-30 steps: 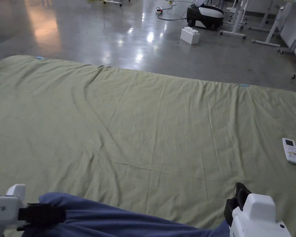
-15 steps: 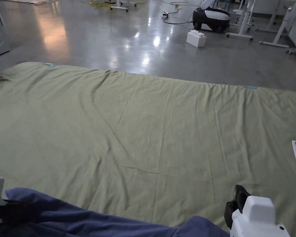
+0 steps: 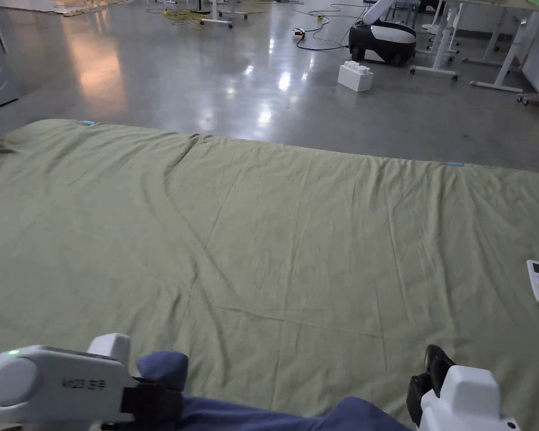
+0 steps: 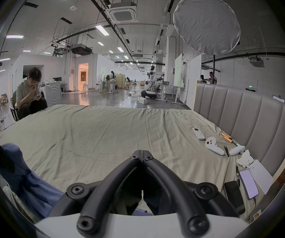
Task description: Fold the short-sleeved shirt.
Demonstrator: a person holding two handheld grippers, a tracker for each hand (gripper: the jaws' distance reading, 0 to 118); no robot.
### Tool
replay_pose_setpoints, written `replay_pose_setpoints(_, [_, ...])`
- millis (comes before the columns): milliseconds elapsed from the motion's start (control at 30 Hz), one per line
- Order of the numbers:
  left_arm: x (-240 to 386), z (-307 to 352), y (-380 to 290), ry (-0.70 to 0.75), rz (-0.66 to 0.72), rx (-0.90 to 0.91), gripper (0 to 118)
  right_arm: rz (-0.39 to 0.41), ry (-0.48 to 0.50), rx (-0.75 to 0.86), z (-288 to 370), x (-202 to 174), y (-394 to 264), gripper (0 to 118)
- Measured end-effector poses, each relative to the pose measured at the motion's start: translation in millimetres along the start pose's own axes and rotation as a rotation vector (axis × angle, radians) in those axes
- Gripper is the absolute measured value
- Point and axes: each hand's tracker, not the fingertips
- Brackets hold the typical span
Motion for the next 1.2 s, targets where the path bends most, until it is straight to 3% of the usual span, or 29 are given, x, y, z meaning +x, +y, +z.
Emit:
replay_pose_setpoints(400, [46,-124,-28,0.188,-0.04,-0.171,7,-0.009,-0.027,-0.014,4,11,-5,1])
replay_pose_setpoints(767, [47,-108,-33,0.192,-0.058,-0.161,10,-0.011,-0.023,-0.021,4,7,-9,1])
replay_pose_setpoints(800, [47,-108,-34,0.186,-0.046,-0.15,17,-0.014,-0.02,-0.024,4,6,-9,1])
replay_pose_setpoints(833, [46,-107,-35,0.17,-0.032,-0.142,34,-0.017,-0.018,-0.027,4,5,-10,1])
replay_pose_setpoints(933, [50,-102,-35,0.119,-0.014,-0.133,52,-0.016,-0.009,-0.032,5,2,-12,1])
replay_pose_setpoints(1200, [52,-48,-20,-0.041,0.039,-0.008,54,-0.013,-0.008,-0.035,6,4,-13,1])
